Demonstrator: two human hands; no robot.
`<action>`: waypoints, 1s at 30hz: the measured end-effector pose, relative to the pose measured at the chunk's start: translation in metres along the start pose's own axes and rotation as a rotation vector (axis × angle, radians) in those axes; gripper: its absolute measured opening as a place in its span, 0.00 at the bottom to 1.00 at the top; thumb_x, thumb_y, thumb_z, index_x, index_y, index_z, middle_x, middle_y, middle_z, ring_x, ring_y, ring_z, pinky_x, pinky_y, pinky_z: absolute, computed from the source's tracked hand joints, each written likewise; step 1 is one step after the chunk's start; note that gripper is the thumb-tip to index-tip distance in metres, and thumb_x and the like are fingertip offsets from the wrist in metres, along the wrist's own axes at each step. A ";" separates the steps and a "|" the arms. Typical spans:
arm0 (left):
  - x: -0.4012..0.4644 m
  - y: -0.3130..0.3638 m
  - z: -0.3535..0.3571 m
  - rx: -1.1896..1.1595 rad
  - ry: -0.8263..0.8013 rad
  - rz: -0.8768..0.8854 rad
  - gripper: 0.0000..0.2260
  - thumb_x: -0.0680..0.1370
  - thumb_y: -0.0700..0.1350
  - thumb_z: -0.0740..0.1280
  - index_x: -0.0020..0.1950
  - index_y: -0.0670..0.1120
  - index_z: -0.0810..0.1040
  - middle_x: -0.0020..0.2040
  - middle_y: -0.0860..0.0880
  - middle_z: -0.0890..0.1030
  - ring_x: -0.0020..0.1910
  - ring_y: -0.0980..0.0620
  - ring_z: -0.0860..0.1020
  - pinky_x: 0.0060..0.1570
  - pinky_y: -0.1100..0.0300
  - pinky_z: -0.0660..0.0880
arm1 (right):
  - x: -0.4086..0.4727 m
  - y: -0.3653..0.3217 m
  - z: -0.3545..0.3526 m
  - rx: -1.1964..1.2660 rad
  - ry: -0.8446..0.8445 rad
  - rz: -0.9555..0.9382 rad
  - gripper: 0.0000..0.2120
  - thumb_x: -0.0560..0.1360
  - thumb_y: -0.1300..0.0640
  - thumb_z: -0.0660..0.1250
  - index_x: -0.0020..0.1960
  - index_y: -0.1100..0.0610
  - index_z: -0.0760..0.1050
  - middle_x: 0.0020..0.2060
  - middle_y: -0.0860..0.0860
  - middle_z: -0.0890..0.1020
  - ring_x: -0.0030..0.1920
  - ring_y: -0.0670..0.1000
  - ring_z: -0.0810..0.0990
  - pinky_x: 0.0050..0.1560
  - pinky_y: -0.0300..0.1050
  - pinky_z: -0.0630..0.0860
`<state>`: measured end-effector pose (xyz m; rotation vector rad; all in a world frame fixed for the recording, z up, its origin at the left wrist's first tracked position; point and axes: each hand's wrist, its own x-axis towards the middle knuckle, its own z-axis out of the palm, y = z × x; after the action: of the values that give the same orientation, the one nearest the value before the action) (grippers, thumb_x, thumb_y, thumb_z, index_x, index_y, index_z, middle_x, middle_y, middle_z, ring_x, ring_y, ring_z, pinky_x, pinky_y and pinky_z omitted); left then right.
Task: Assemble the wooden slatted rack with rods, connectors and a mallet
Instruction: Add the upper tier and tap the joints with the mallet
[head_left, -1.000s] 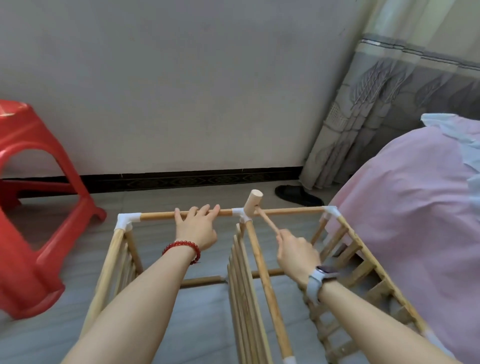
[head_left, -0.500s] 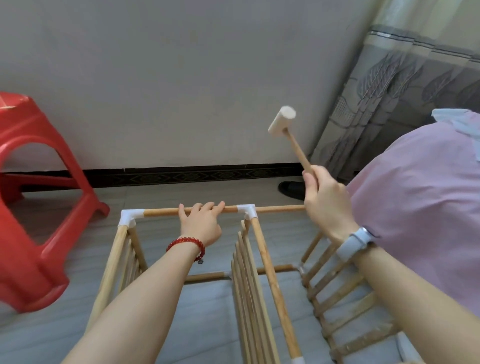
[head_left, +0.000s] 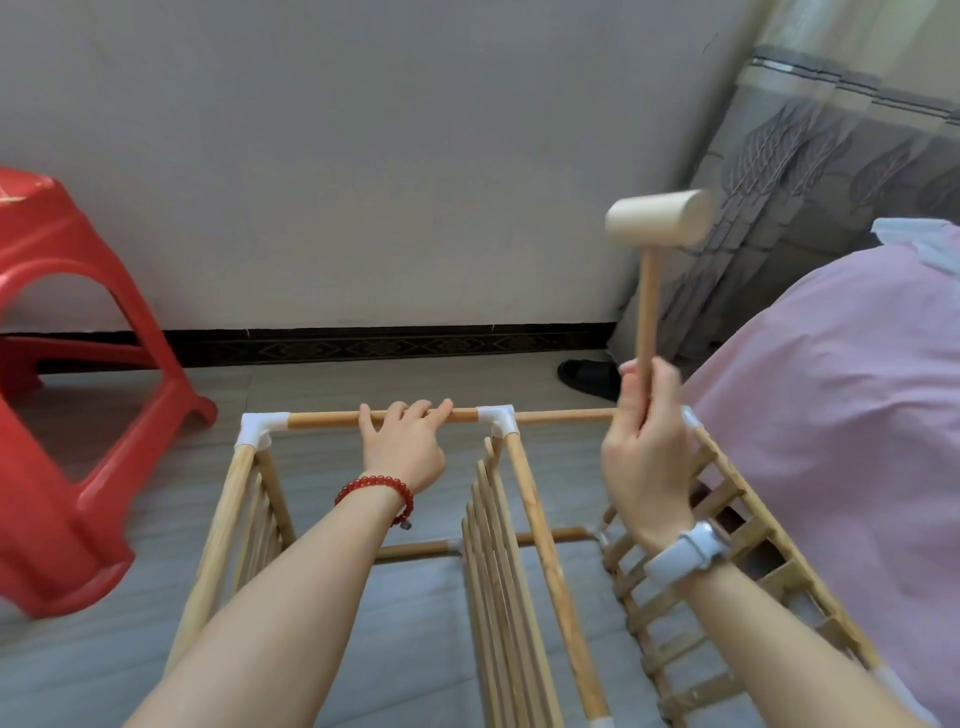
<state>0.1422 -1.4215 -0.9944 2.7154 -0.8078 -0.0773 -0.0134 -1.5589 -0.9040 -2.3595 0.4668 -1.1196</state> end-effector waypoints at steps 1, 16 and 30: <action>-0.002 -0.001 0.001 0.004 0.004 -0.001 0.27 0.79 0.41 0.56 0.76 0.57 0.55 0.74 0.53 0.62 0.74 0.50 0.57 0.72 0.37 0.42 | -0.020 0.008 0.013 -0.209 -0.309 0.108 0.10 0.82 0.55 0.53 0.55 0.58 0.70 0.33 0.47 0.74 0.36 0.45 0.79 0.37 0.44 0.76; 0.000 0.003 0.002 -0.028 0.025 0.001 0.27 0.78 0.40 0.56 0.76 0.57 0.57 0.73 0.54 0.64 0.73 0.50 0.58 0.72 0.38 0.42 | 0.000 0.013 0.015 -0.176 -0.388 0.208 0.12 0.82 0.54 0.54 0.54 0.57 0.74 0.35 0.47 0.75 0.35 0.47 0.76 0.37 0.44 0.74; 0.000 0.000 -0.003 -0.019 -0.016 -0.011 0.28 0.78 0.40 0.56 0.76 0.57 0.56 0.74 0.53 0.63 0.74 0.50 0.56 0.72 0.38 0.41 | 0.044 -0.019 -0.020 0.104 -0.021 0.062 0.08 0.82 0.57 0.55 0.47 0.56 0.71 0.30 0.46 0.71 0.29 0.43 0.71 0.30 0.35 0.66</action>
<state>0.1431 -1.4207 -0.9914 2.7044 -0.7931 -0.1087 -0.0005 -1.5708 -0.8550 -2.2499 0.4599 -1.0642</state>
